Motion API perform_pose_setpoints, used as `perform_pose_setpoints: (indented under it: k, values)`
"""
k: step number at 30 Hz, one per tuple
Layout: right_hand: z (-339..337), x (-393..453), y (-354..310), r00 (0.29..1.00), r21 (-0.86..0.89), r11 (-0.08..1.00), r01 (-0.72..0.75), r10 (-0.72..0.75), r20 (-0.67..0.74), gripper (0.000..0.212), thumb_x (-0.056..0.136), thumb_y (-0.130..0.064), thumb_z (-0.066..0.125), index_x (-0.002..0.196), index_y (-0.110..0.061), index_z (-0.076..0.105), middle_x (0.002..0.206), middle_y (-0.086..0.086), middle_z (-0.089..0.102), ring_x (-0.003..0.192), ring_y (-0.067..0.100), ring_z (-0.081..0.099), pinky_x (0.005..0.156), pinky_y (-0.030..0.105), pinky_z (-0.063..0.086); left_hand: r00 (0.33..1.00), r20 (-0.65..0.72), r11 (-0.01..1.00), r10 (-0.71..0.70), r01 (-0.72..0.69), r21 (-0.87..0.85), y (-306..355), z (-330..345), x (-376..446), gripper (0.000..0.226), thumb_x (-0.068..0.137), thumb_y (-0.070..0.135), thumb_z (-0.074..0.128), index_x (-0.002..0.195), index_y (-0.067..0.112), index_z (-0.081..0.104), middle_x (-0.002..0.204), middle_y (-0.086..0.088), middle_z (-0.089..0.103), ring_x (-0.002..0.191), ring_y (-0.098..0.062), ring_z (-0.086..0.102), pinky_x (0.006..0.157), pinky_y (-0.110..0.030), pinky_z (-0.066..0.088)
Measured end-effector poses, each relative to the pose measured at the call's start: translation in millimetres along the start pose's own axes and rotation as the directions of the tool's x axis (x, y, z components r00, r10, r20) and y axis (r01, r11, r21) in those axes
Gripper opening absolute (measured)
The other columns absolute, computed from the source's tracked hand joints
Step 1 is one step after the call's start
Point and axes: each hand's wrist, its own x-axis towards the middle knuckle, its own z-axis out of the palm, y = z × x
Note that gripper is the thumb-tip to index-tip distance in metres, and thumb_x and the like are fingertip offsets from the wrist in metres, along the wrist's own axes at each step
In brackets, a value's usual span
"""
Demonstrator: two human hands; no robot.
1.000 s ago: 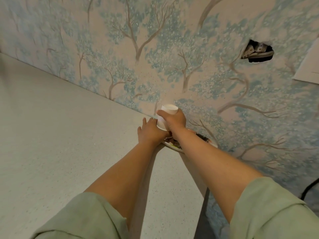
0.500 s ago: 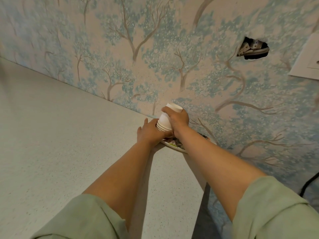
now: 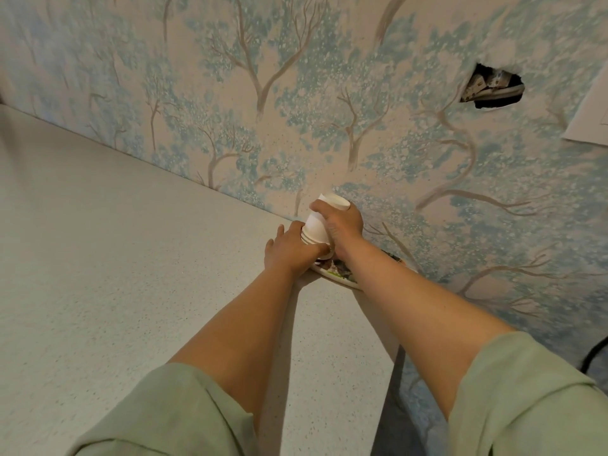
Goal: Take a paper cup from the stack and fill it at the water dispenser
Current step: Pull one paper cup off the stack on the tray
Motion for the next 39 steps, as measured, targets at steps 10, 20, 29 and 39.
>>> perform_pose_setpoints:
  k: [10,20,29,39]
  values:
    - [-6.8,-4.8,-0.6,0.997,0.085,0.996,0.035,-0.04,0.063,0.033,0.065,-0.027,0.076,0.092,-0.025,0.058,0.099,0.007,0.063,0.086,0.026,0.06,0.072,0.04,0.053,1.0,-0.01,1.0,0.013,-0.013,0.01,-2.9,2.1,2.1,0.064,0.068,0.046,0.065,0.123,0.023,0.042,0.123,-0.009,0.054,0.123,-0.032,0.043,0.102,-0.053,0.034]
    - [-9.5,-8.9,-3.5,0.991,0.125,0.991,0.038,-0.054,0.126,0.019,0.069,-0.019,0.073,0.085,-0.022,0.062,0.101,0.011,0.065,0.084,0.026,0.058,0.071,0.039,0.051,1.0,0.016,0.999,-0.009,0.008,0.052,-5.2,3.8,7.3,0.068,0.064,0.05,0.066,0.122,0.022,0.043,0.123,-0.009,0.053,0.118,-0.03,0.046,0.102,-0.052,0.035]
    - [-20.0,-1.5,-7.8,0.961,0.248,0.959,-0.14,0.07,0.269,0.025,0.062,-0.026,0.073,0.081,-0.013,0.064,0.093,0.015,0.063,0.086,0.033,0.058,0.086,0.054,0.049,0.999,0.031,0.999,0.033,-0.033,0.01,-3.4,1.0,4.3,0.083,0.05,0.063,0.055,0.123,0.025,0.045,0.135,-0.005,0.05,0.141,-0.024,0.019,0.112,-0.057,0.003]
    - [-2.4,-21.4,-14.0,0.93,-0.061,0.942,-0.329,0.335,0.153,0.07,0.057,-0.033,0.084,0.113,-0.009,0.048,0.102,0.013,0.064,0.086,0.028,0.063,0.072,0.043,0.055,0.983,-0.178,0.979,0.032,-0.067,-0.194,-3.0,5.3,-3.5,0.052,0.055,0.041,0.071,0.094,0.024,0.041,0.085,-0.003,0.063,0.08,-0.024,0.062,0.066,-0.037,0.052]
